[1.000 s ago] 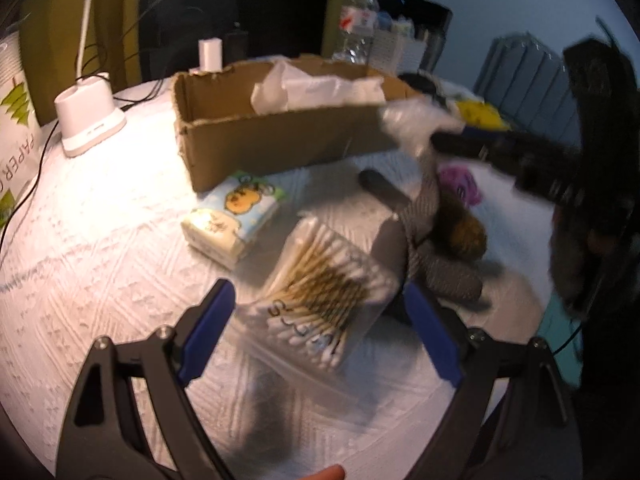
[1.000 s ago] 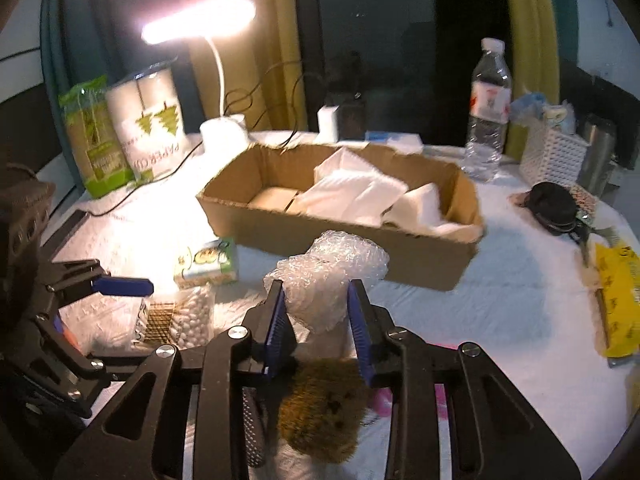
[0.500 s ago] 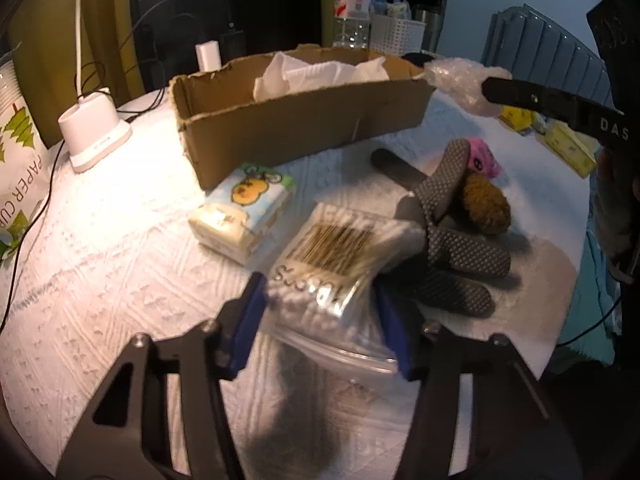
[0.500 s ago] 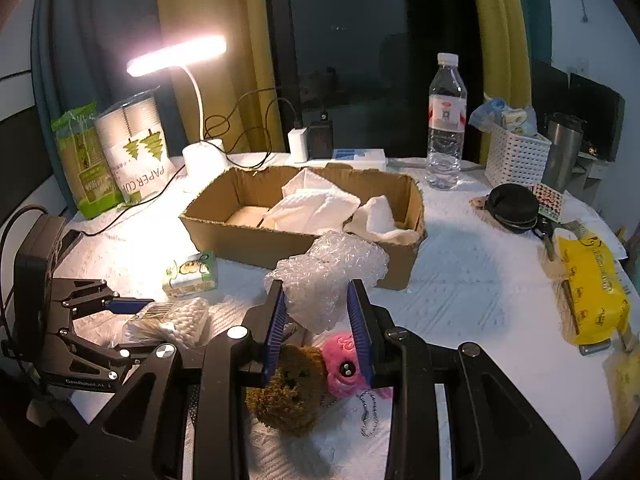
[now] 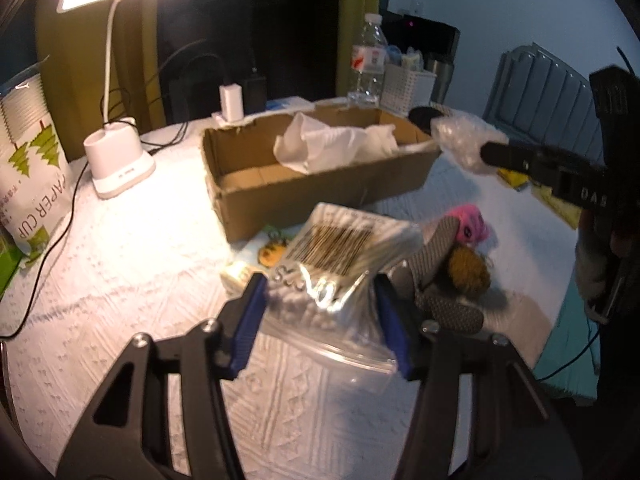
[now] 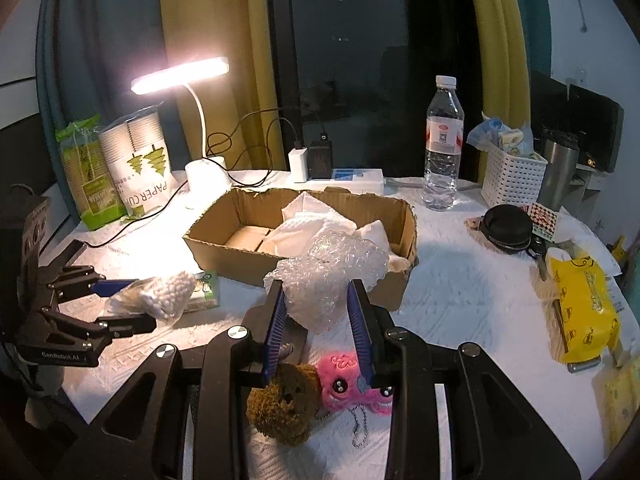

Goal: Organize soft objects
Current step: 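Carry the swab bag and bubble wrap with both tools over the cardboard box, then open the left tool to drop the swab bag while the right tool releases the bubble wrap into the box, then move the left tool to the grey glove while the right tool approaches the pink plush, then grasp the grey dotted glove with the left tool while the right tool grasps the pink plush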

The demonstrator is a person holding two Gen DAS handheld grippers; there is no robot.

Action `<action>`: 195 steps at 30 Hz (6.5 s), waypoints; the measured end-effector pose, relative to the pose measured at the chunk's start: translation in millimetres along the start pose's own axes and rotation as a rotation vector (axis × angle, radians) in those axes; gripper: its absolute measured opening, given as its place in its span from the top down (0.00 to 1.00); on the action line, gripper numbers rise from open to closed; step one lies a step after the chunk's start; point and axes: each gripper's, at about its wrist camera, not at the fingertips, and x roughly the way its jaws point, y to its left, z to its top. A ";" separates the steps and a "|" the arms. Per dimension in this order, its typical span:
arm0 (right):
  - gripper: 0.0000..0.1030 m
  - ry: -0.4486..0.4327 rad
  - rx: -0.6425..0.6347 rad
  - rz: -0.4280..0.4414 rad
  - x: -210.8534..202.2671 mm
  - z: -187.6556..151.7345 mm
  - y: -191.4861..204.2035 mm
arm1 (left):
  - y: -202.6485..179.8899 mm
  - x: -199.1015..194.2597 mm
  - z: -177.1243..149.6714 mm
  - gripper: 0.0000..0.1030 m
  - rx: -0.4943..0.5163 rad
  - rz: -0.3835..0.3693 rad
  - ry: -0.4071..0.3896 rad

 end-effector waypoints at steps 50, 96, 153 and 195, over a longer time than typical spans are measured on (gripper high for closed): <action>0.68 -0.007 0.022 0.113 57.2 25.9 -17.2 | 45.0 58.7 84.8 0.20 -0.102 0.172 -0.117; 0.49 0.176 -0.106 0.078 139.6 46.9 66.9 | 94.7 20.8 69.1 0.19 -0.234 0.206 -0.129; 0.49 0.109 0.004 -0.090 27.6 -24.3 6.0 | -19.3 49.1 10.2 0.19 -0.093 0.058 0.017; 0.59 0.265 0.092 -0.065 77.9 -58.8 -27.6 | -82.4 82.2 -10.4 0.57 0.147 -0.017 0.141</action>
